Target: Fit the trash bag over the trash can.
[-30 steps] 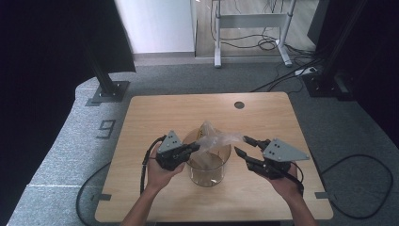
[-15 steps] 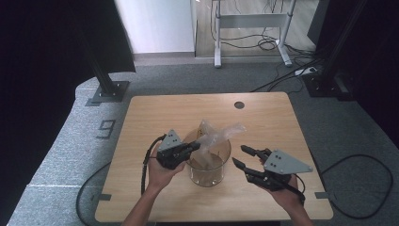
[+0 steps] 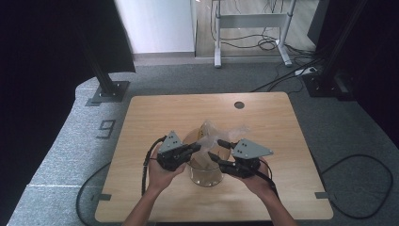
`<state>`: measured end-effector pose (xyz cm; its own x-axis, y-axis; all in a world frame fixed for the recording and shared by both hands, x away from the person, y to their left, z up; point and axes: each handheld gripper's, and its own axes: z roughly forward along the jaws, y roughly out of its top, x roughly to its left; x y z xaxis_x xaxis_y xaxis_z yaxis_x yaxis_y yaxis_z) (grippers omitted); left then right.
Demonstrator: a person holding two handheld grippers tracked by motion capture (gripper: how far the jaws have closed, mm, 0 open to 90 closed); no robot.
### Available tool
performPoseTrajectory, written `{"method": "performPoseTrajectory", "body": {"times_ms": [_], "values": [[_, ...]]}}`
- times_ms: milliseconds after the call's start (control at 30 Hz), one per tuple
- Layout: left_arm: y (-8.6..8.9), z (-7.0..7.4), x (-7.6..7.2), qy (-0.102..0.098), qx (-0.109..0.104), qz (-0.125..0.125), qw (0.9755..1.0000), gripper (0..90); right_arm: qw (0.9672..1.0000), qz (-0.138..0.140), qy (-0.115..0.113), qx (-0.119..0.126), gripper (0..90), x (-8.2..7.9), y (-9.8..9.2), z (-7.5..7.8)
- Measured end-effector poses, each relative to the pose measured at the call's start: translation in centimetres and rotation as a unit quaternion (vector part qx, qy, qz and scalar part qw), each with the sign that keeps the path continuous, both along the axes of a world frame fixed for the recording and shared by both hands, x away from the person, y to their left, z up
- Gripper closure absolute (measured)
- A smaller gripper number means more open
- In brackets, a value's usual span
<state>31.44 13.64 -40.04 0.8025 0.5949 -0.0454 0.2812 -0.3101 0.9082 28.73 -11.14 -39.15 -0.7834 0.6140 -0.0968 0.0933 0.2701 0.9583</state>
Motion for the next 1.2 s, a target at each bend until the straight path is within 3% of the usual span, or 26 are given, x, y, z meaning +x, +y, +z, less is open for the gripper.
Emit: {"method": "performPoseTrajectory", "body": {"times_ms": [100, 133, 167, 200, 333, 467, 567, 600, 667, 767, 867, 1033, 1200], "values": [[0.2, 0.0, -0.2, -0.003, -0.004, -0.004, 1.0000, 88.5, 1.0000, -0.005, -0.003, 0.008, 60.6, 0.5, 0.4, 0.1], [0.2, 0.0, -0.3, -0.003, -0.004, -0.003, 1.0000, 88.4, 0.9999, -0.003, -0.006, 0.008, 71.5, 0.6, 0.5, 0.2], [0.3, 0.0, -0.3, -0.005, -0.005, -0.004, 1.0000, 88.4, 0.9999, -0.003, -0.006, 0.008, 71.5, 0.6, 0.5, 0.2], [0.4, 0.0, -0.4, -0.006, -0.007, -0.004, 1.0000, 88.3, 0.9999, -0.006, -0.010, 0.004, 80.7, 0.6, 0.5, 0.2], [0.5, 0.0, -0.6, -0.008, -0.012, -0.005, 0.9999, 88.3, 0.9998, -0.018, -0.004, -0.001, 88.5, 0.7, 0.3, 0.2], [0.6, -0.1, -0.9, -0.008, -0.014, -0.009, 0.9998, 87.8, 0.9999, -0.014, 0.003, -0.003, 89.0, 0.7, -0.3, 0.0], [0.9, -0.4, -1.4, -0.008, -0.017, -0.010, 0.9998, 84.6, 0.9998, -0.008, -0.006, -0.016, 89.0, 0.1, -0.4, -0.3], [1.1, -0.6, -1.7, -0.006, -0.016, -0.016, 0.9997, 81.3, 0.9997, -0.005, -0.010, -0.021, 89.0, -0.2, -0.5, -0.4], [1.3, -0.7, -2.0, -0.011, -0.015, -0.017, 0.9997, 64.1, 0.9991, 0.001, -0.020, -0.037, 89.0, -1.1, -0.5, -0.8], [2.1, -0.5, -2.8, -0.018, -0.023, -0.017, 0.9994, 59.3, 0.9989, 0.005, -0.020, -0.043, 89.0, -1.3, -0.6, -1.2], [2.7, 0.4, -3.1, -0.029, -0.023, -0.001, 0.9993, 56.4, 0.9987, 0.006, -0.017, -0.047, 89.0, -1.4, -0.8, -1.5], [2.9, 1.8, -2.6, -0.028, -0.033, 0.012, 0.9990, 53.2, 0.9984, 0.012, -0.020, -0.051, 89.0, -1.7, -0.9, -1.9], [1.4, 2.7, -1.3, -0.009, -0.032, 0.016, 0.9993, 48.2, 0.9981, 0.013, -0.023, -0.056, 89.0, -1.8, -0.8, -2.2]]}}
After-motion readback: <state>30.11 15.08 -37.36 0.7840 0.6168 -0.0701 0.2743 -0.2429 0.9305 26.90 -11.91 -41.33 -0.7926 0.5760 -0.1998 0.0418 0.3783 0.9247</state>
